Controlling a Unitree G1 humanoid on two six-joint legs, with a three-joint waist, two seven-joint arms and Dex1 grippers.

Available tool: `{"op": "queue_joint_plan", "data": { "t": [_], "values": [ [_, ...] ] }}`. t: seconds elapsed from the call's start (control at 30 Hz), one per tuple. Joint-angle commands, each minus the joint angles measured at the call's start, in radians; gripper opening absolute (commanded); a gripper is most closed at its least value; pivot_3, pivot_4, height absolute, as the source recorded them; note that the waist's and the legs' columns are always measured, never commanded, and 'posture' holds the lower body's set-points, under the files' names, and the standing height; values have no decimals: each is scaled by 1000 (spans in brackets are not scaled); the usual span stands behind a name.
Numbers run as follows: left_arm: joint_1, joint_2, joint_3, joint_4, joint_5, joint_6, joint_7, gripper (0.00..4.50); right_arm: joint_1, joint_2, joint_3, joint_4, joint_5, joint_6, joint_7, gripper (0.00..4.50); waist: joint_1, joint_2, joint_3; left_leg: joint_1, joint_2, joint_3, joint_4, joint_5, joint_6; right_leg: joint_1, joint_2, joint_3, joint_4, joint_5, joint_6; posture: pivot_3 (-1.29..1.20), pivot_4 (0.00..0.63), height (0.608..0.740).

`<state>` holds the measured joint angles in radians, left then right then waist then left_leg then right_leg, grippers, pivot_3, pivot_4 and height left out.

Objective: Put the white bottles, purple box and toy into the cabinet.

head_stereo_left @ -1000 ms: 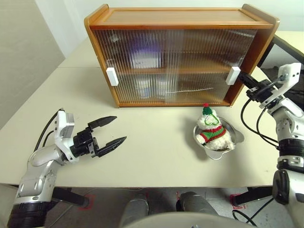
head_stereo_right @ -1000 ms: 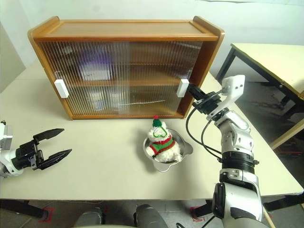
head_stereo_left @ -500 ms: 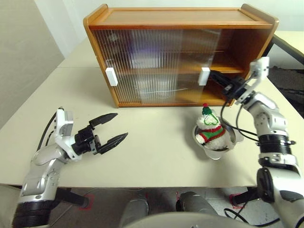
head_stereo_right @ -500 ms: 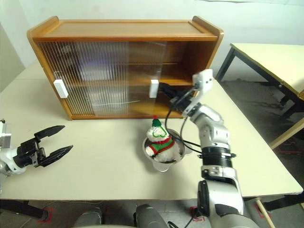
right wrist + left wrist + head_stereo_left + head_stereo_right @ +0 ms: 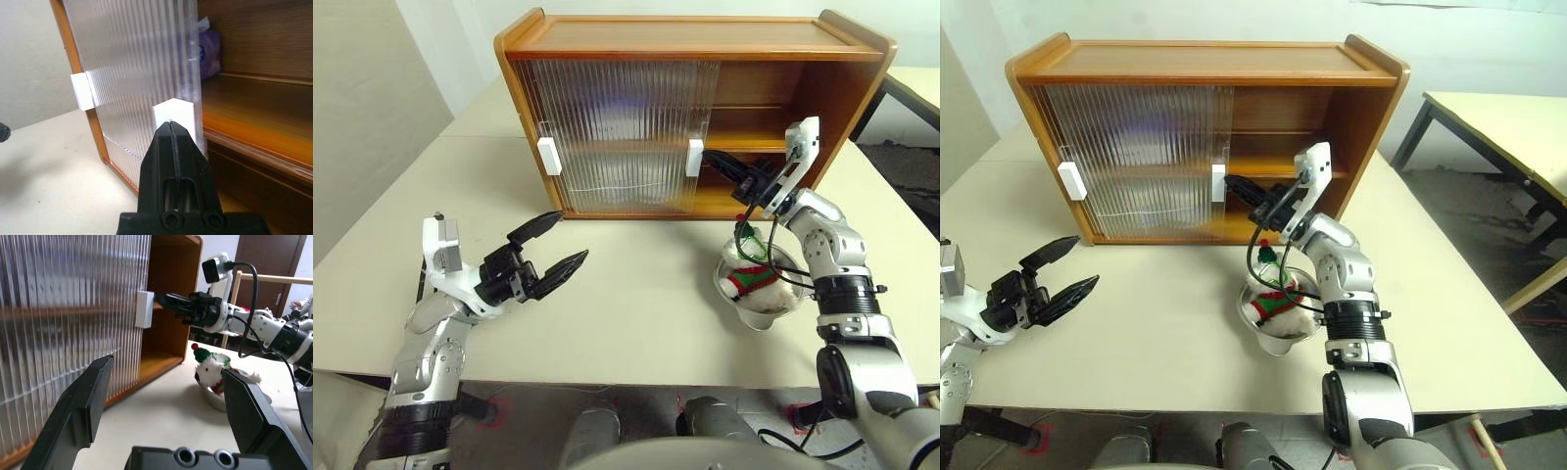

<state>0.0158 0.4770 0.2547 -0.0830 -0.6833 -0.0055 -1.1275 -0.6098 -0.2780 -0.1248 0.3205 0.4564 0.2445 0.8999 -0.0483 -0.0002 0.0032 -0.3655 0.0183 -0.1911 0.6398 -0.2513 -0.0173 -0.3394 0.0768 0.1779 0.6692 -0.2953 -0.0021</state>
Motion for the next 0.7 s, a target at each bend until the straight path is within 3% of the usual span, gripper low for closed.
{"op": "queue_joint_plan", "data": {
  "t": [0.03, 0.43, 0.53, 0.7],
  "values": [
    [-14, -10, -19, -23, 13, -3, 12, 4500, -13, 7, 13, -24, 11, 13, -2, 16, 1, 0, 0, 0, 0, 0, 0, 0, 0, 0, 0, 0, 0, 0, 0, -37, 0, 740],
    [-91, -24, -55, 13, 28, 7, 19, 4500, 7, 36, 27, -63, 17, 29, -27, 16, 4, 0, 0, 0, 0, 0, 1, 1, 0, 1, 2, 0, 0, 1, 1, -44, 0, 740],
    [-94, -24, -57, 13, 32, 11, 23, 4500, 17, -47, -20, -70, 39, 76, -19, 566, 10, 0, 0, 0, -1, 0, 2, 1, 0, 2, 0, 0, -1, 1, 2, -47, 0, 740],
    [-93, -19, -55, 25, 30, 14, 16, 4500, 92, -317, -75, -148, 139, 229, 183, 2288, 29, 0, 0, 0, -5, 0, 3, 1, 0, 3, -3, 0, -1, -1, 4, -66, 0, 740]
  ]
}}
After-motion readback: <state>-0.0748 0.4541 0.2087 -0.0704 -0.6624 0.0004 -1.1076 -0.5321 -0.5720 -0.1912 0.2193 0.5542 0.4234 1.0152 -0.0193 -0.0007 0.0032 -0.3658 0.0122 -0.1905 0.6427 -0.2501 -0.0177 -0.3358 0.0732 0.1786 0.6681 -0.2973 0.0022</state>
